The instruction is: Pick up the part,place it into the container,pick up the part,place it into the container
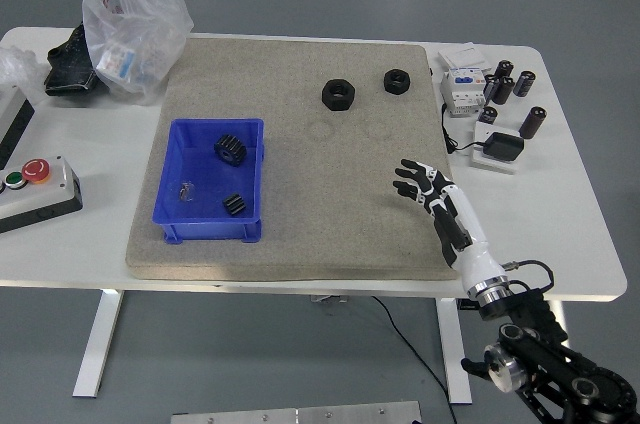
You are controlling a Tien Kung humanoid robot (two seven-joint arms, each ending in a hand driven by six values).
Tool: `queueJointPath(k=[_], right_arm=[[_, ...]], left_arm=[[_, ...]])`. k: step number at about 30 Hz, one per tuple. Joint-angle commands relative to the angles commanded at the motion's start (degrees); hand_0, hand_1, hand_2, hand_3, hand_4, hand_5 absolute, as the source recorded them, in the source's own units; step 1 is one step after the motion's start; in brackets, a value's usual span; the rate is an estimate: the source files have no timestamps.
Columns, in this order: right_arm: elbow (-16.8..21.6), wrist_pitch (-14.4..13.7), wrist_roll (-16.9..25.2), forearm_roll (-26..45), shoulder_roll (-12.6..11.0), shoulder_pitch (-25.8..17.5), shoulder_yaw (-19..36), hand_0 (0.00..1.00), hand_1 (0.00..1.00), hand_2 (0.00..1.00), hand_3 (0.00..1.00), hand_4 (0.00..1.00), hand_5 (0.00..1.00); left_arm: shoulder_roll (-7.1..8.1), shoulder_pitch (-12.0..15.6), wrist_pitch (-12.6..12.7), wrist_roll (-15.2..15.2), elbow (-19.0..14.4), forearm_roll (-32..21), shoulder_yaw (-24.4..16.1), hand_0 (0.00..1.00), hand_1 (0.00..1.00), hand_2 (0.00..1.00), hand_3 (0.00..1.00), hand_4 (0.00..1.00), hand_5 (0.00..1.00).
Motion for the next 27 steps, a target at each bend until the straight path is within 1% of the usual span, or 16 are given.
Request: queueJointPath(k=[4, 7, 8, 9, 13, 14, 17, 23, 27], right_arm=[[2.76, 1.44, -0.47, 1.02, -1.67, -2.32, 0.09, 0.807, 0.77, 0.788, 0.778, 0.961, 0.998], [3.3, 2.37, -0.9, 1.76, -2.41, -2.97, 0.04, 0.807, 0.77, 0.788, 0.778, 0.961, 0.998], [3.21, 2.67, -1.01, 2.2, -2.56, -2.97, 0.02, 0.806, 0.757, 0.776, 0.756, 0.961, 0.998], [3.12, 2.82, -1.07, 2.45, -2.59, -2.91, 0.06, 0.806, 0.757, 0.776, 0.756, 0.961, 0.998], [2.62, 3.15, -1.1, 3.26, -1.98, -2.11, 0.93, 0.806, 0.757, 0.776, 0.756, 0.961, 0.998], [2.45, 3.19, -1.08, 3.46, -1.72, -1.77, 1.2, 0.786, 0.742, 0.752, 0.733, 0.961, 0.998], [2.02, 3.1, -0.88, 4.02, -1.11, -0.72, 1.64, 0.786, 0.742, 0.752, 0.733, 0.961, 0.998], [1.45, 2.46, -0.09, 5.49, -0.37, 1.05, 1.31, 0.773, 0.731, 0.753, 0.728, 0.958, 0.998], [0.8, 2.86, 0.01, 6.7, -0.15, 1.53, 0.67, 0.766, 0.73, 0.753, 0.728, 0.959, 0.998]], left_arm=[[0.04, 0.27, 0.0, -0.92, 0.0, -1.98, 1.94, 0.677, 0.623, 0.593, 0.63, 0.628, 0.235], [-0.06, 0.33, -0.02, -1.24, 0.0, -2.72, 2.71, 0.677, 0.623, 0.593, 0.63, 0.628, 0.235], [-0.12, 0.3, -0.03, -1.33, 0.0, -2.87, 2.88, 0.677, 0.623, 0.593, 0.631, 0.628, 0.234], [-0.16, 0.27, -0.03, -1.39, 0.0, -2.95, 2.96, 0.677, 0.623, 0.593, 0.631, 0.628, 0.234], [-0.29, 0.15, -0.02, -1.63, 0.0, -3.25, 3.24, 0.677, 0.623, 0.593, 0.631, 0.628, 0.234], [-0.32, 0.14, -0.02, -1.67, 0.0, -3.34, 3.31, 0.677, 0.623, 0.593, 0.631, 0.628, 0.234], [-0.42, 0.17, -0.03, -1.71, 0.0, -3.45, 3.41, 0.677, 0.623, 0.593, 0.631, 0.628, 0.234], [-0.59, 0.22, -0.04, -1.49, 0.0, -2.92, 2.79, 0.677, 0.623, 0.593, 0.632, 0.627, 0.233], [-0.63, 0.26, -0.01, -1.3, 0.0, -2.48, 2.19, 0.676, 0.622, 0.592, 0.632, 0.626, 0.231]])
